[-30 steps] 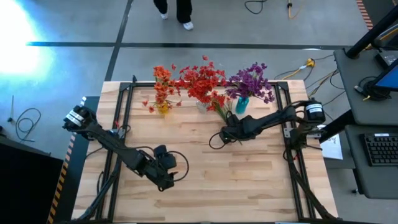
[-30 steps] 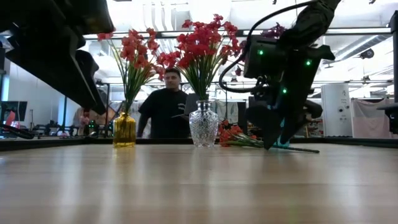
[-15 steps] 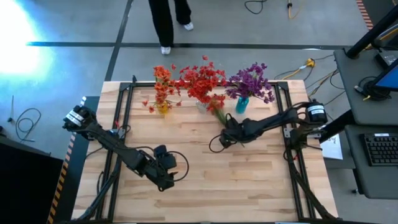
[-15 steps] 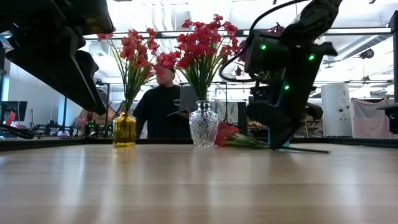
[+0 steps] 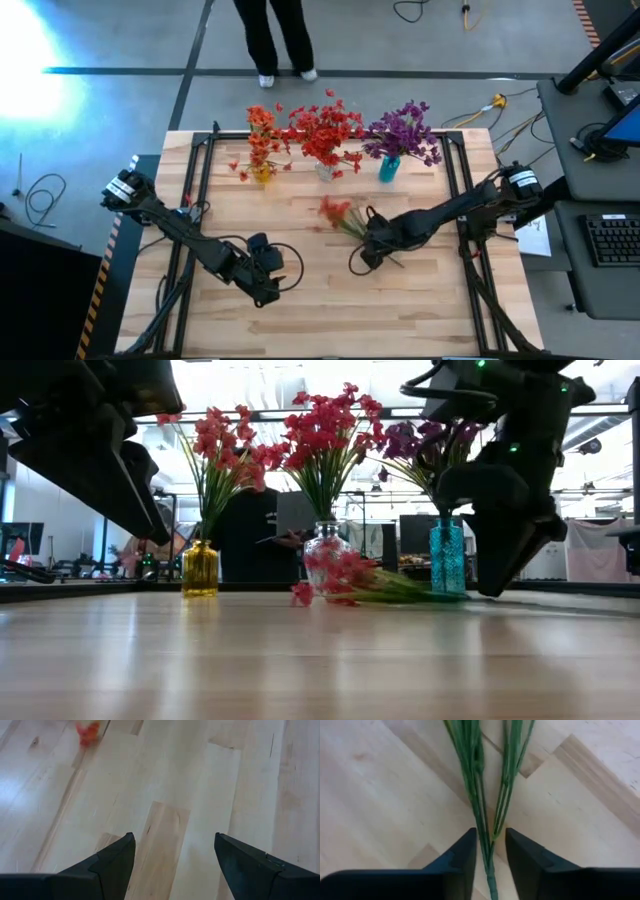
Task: Sort flowers into vase by color
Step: Put the orange flowers into the yellow vase
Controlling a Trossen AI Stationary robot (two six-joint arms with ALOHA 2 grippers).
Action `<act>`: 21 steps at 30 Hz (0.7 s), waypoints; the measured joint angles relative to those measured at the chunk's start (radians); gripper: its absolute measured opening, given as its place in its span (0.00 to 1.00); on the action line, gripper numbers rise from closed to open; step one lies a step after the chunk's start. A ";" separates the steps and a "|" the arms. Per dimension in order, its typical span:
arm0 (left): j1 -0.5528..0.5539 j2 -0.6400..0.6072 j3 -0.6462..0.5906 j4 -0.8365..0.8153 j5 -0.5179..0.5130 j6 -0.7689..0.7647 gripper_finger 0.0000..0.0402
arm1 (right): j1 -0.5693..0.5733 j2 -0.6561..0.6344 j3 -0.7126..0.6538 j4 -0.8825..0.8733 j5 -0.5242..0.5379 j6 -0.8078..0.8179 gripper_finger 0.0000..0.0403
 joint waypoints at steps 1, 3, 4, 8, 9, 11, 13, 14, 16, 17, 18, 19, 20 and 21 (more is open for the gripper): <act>0.000 0.000 0.000 0.000 0.000 0.003 0.64 | 0.009 -0.001 0.000 -0.001 0.002 0.001 0.24; 0.000 0.000 0.000 -0.001 0.000 0.005 0.64 | 0.023 -0.004 0.000 0.003 0.010 -0.007 0.30; 0.000 0.000 0.000 0.000 0.000 0.005 0.64 | 0.027 -0.005 0.000 0.008 0.015 -0.017 0.34; 0.000 0.000 0.000 0.001 0.000 0.024 0.64 | 0.027 -0.006 0.001 0.017 0.074 -0.086 0.46; 0.000 0.000 0.000 0.002 0.000 0.030 0.64 | 0.027 -0.002 0.001 0.031 0.107 -0.110 0.48; 0.001 0.000 0.000 0.006 0.000 0.048 0.64 | 0.023 0.005 0.001 0.070 0.143 -0.156 0.53; 0.001 0.000 0.000 0.009 -0.001 0.070 0.64 | 0.015 0.016 0.001 0.112 0.148 -0.192 0.58; 0.001 0.000 0.000 0.012 -0.001 0.084 0.64 | 0.011 0.021 0.000 0.134 0.146 -0.209 0.60; 0.001 -0.001 0.003 0.011 -0.001 0.108 0.64 | 0.002 0.034 0.000 0.174 0.150 -0.218 0.64; 0.001 -0.001 0.008 0.011 -0.001 0.123 0.64 | -0.003 0.040 0.000 0.187 0.150 -0.219 0.65; 0.001 -0.001 0.014 0.011 -0.001 0.138 0.64 | -0.009 0.051 0.000 0.194 0.150 -0.224 0.67; 0.001 -0.001 0.021 0.014 -0.002 0.153 0.64 | -0.014 0.064 0.000 0.203 0.150 -0.228 0.68; 0.001 -0.002 0.028 0.014 -0.002 0.170 0.64 | -0.019 0.075 0.000 0.211 0.150 -0.233 0.69; 0.001 -0.002 0.035 0.012 -0.002 0.184 0.64 | -0.023 0.088 -0.001 0.219 0.150 -0.240 0.70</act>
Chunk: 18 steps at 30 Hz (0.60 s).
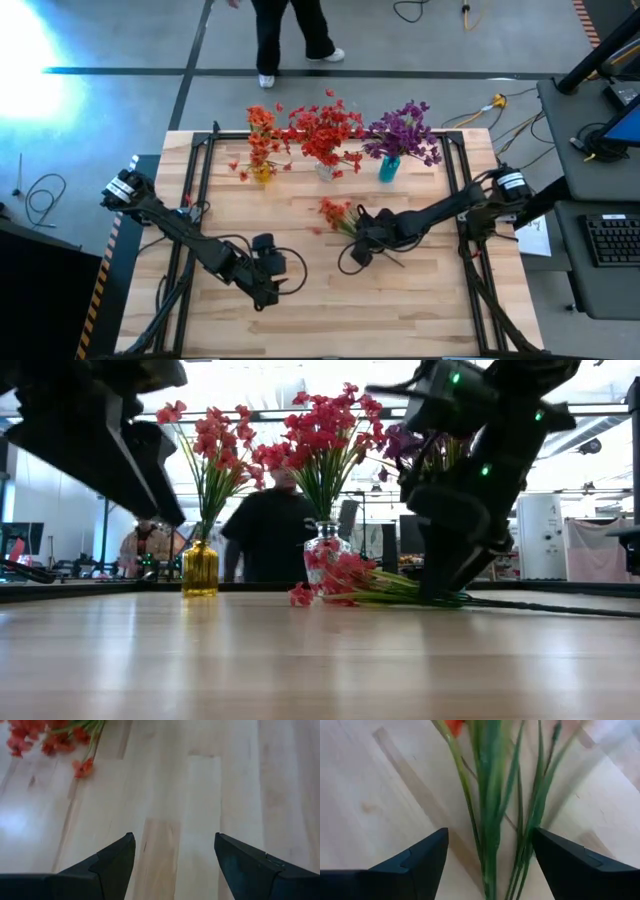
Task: Sort flowers into vase by color
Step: Put the orange flowers into the yellow vase
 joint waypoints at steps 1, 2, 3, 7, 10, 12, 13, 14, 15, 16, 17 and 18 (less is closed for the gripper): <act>0.000 0.000 0.010 -0.002 0.000 0.015 0.64 | -0.002 0.011 0.000 0.013 0.001 -0.012 0.70; 0.000 0.000 0.019 -0.001 0.000 0.031 0.64 | -0.003 0.022 0.000 0.032 0.005 -0.022 0.70; 0.000 0.000 0.030 -0.004 -0.001 0.047 0.64 | -0.003 0.030 0.001 0.045 0.009 -0.029 0.70; 0.000 -0.003 0.077 -0.017 -0.024 0.121 0.64 | -0.003 0.048 0.002 0.058 0.019 -0.030 0.64; -0.001 -0.005 0.111 -0.017 -0.047 0.187 0.64 | -0.003 0.051 0.002 0.058 0.023 -0.023 0.55; -0.001 -0.006 0.133 -0.021 -0.053 0.226 0.64 | -0.003 0.050 0.002 0.059 0.022 -0.023 0.47; -0.001 -0.006 0.142 -0.023 -0.053 0.245 0.64 | -0.003 0.050 0.002 0.059 0.021 -0.023 0.43; -0.001 -0.006 0.151 -0.024 -0.053 0.262 0.64 | -0.003 0.050 0.002 0.060 0.019 -0.022 0.39; -0.001 -0.006 0.160 -0.025 -0.054 0.278 0.64 | -0.003 0.050 0.002 0.060 0.018 -0.022 0.35; -0.001 -0.006 0.168 -0.028 -0.054 0.290 0.64 | -0.003 0.050 0.002 0.061 0.017 -0.023 0.32; -0.001 -0.006 0.177 -0.036 -0.057 0.300 0.64 | -0.003 0.050 0.002 0.061 0.015 -0.023 0.28; -0.001 -0.006 0.184 -0.047 -0.066 0.307 0.64 | -0.003 0.050 0.002 0.062 0.013 -0.023 0.24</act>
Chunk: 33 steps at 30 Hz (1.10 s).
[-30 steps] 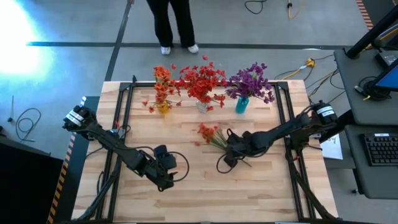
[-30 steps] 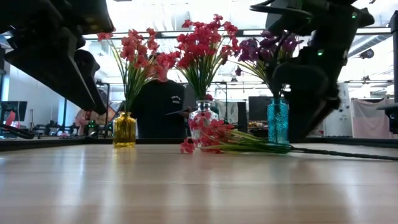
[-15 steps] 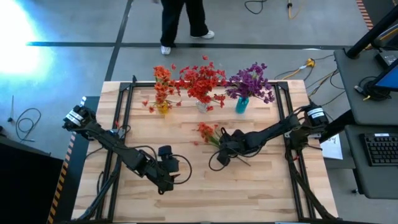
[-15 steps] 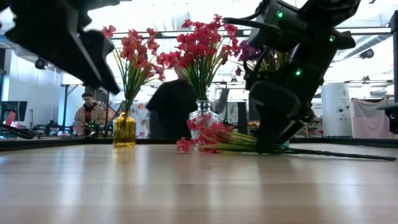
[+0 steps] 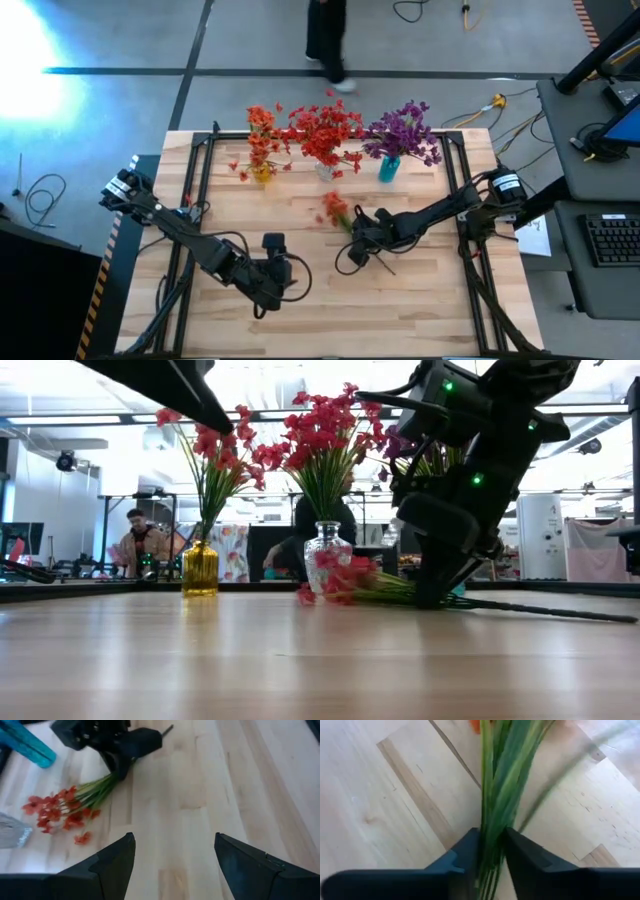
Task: Sort flowers into vase by color
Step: Put the orange flowers into the yellow vase
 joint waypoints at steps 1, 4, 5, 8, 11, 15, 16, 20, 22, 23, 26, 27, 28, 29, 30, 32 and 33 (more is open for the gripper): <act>0.000 0.000 0.007 -0.013 -0.011 0.005 0.64 | 0.000 0.000 0.000 0.000 -0.002 0.000 0.21; 0.000 0.000 0.024 -0.062 -0.049 0.006 0.64 | 0.000 -0.008 0.000 -0.004 -0.005 -0.004 0.12; 0.000 0.000 0.028 -0.076 -0.065 0.006 0.64 | 0.002 -0.013 -0.001 -0.007 -0.007 -0.004 0.09; 0.000 0.000 0.035 -0.110 -0.104 0.006 0.64 | 0.012 -0.037 -0.003 -0.016 -0.018 -0.018 0.04; 0.002 0.000 0.032 -0.124 -0.119 0.017 0.64 | 0.035 -0.080 -0.003 -0.018 -0.024 -0.030 0.04; 0.003 0.000 0.011 -0.111 -0.139 0.047 0.64 | 0.081 -0.154 -0.003 -0.029 -0.023 -0.034 0.05; 0.003 0.000 0.007 -0.102 -0.150 0.056 0.64 | 0.094 -0.176 -0.003 -0.031 -0.022 -0.034 0.05; -0.002 -0.004 -0.003 -0.047 -0.181 0.089 0.64 | 0.149 -0.268 -0.003 -0.027 0.014 -0.046 0.05; -0.002 -0.008 -0.004 -0.025 -0.213 0.100 0.64 | 0.178 -0.314 -0.004 -0.028 0.056 -0.048 0.05; -0.002 -0.009 -0.004 -0.019 -0.229 0.105 0.64 | 0.191 -0.337 -0.005 -0.029 0.069 -0.049 0.05; -0.002 -0.013 -0.005 -0.009 -0.253 0.110 0.64 | 0.231 -0.404 -0.006 -0.028 0.101 -0.057 0.05; -0.002 -0.015 -0.005 -0.004 -0.258 0.110 0.64 | 0.245 -0.424 -0.006 -0.028 0.115 -0.061 0.05; -0.002 -0.016 -0.005 0.002 -0.259 0.111 0.64 | 0.259 -0.443 -0.006 -0.028 0.126 -0.069 0.05; -0.004 -0.016 -0.007 0.011 -0.259 0.111 0.64 | 0.274 -0.461 -0.006 -0.027 0.141 -0.075 0.05; -0.004 -0.017 -0.014 0.031 -0.260 0.115 0.64 | 0.291 -0.477 -0.006 -0.026 0.156 -0.083 0.05; -0.005 -0.017 -0.050 0.126 -0.258 0.150 0.64 | 0.324 -0.501 -0.006 -0.013 0.202 -0.109 0.06; -0.004 -0.017 -0.081 0.210 -0.246 0.180 0.64 | 0.342 -0.508 -0.006 0.002 0.231 -0.128 0.06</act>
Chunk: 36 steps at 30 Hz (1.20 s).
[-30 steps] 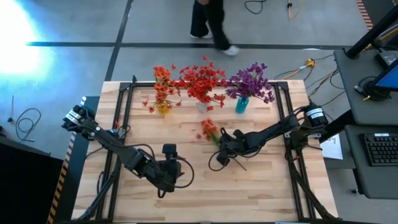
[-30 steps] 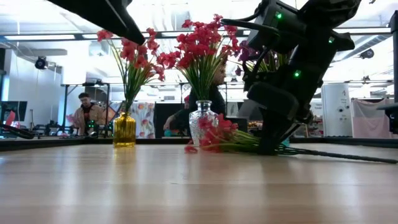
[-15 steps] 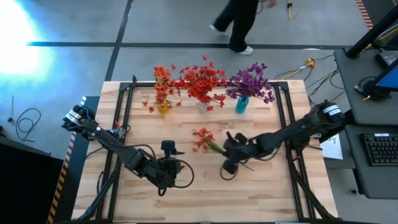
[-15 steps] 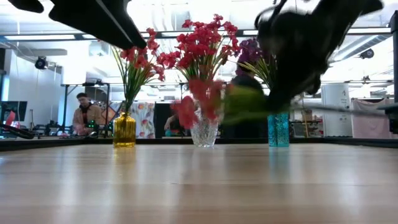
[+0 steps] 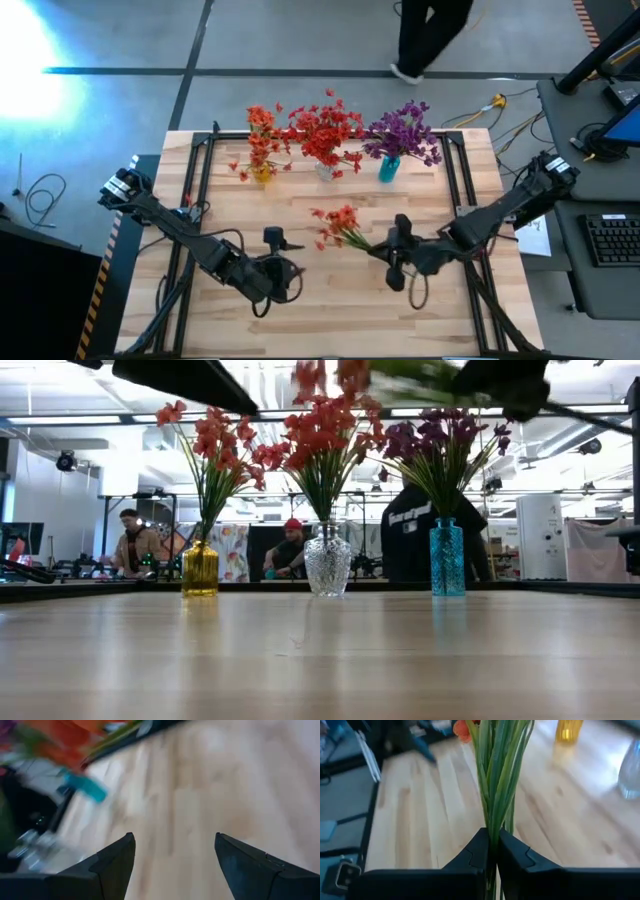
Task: Sort flowers into vase by color
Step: Put the orange flowers into the yellow vase
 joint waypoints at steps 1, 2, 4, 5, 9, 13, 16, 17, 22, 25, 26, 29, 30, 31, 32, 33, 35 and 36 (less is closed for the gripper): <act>0.002 0.000 -0.031 0.088 0.022 0.035 0.64 | 0.015 -0.004 0.000 0.022 0.031 -0.016 0.06; 0.003 0.000 -0.067 0.188 0.049 0.076 0.64 | 0.029 -0.005 0.000 0.048 0.062 -0.040 0.06; 0.005 0.001 -0.133 0.374 0.084 0.144 0.64 | 0.051 -0.002 -0.001 0.100 0.109 -0.093 0.06; 0.004 0.001 -0.161 0.464 0.085 0.172 0.64 | 0.058 0.003 -0.002 0.136 0.131 -0.127 0.06; 0.005 0.001 -0.249 0.770 0.091 0.260 0.64 | 0.068 0.042 -0.013 0.379 0.186 -0.319 0.06; 0.006 0.001 -0.311 1.022 0.138 0.317 0.64 | 0.062 0.122 -0.015 0.729 0.166 -0.597 0.06; 0.007 0.001 -0.337 1.159 0.138 0.347 0.64 | 0.049 0.198 -0.015 0.971 0.090 -0.787 0.06; 0.008 0.001 -0.340 1.203 0.138 0.353 0.64 | 0.043 0.223 -0.015 1.039 0.061 -0.826 0.06; 0.012 0.001 -0.327 1.287 0.137 0.367 0.64 | -0.002 0.313 -0.015 1.231 -0.022 -0.922 0.06; 0.013 0.001 -0.298 1.284 0.138 0.375 0.64 | -0.029 0.349 0.000 1.222 -0.044 -0.907 0.06; 0.013 0.001 -0.289 1.278 0.139 0.378 0.64 | -0.036 0.358 0.004 1.219 -0.044 -0.900 0.06; 0.013 0.001 -0.269 1.278 0.139 0.402 0.64 | -0.049 0.382 0.015 1.221 -0.043 -0.898 0.06; 0.014 0.001 -0.264 1.278 0.139 0.406 0.64 | -0.051 0.388 0.016 1.217 -0.043 -0.898 0.06; 0.015 0.001 -0.260 1.277 0.139 0.408 0.64 | -0.052 0.392 0.018 1.215 -0.043 -0.898 0.06; 0.018 0.001 -0.256 1.274 0.140 0.408 0.64 | -0.053 0.393 0.021 1.215 -0.043 -0.898 0.06; 0.020 0.001 -0.254 1.273 0.140 0.405 0.64 | -0.055 0.393 0.022 1.217 -0.043 -0.898 0.06; 0.028 0.001 -0.245 1.272 0.144 0.398 0.64 | -0.056 0.393 0.024 1.222 -0.044 -0.898 0.06; 0.031 0.001 -0.241 1.273 0.155 0.395 0.64 | -0.057 0.393 0.024 1.221 -0.044 -0.898 0.06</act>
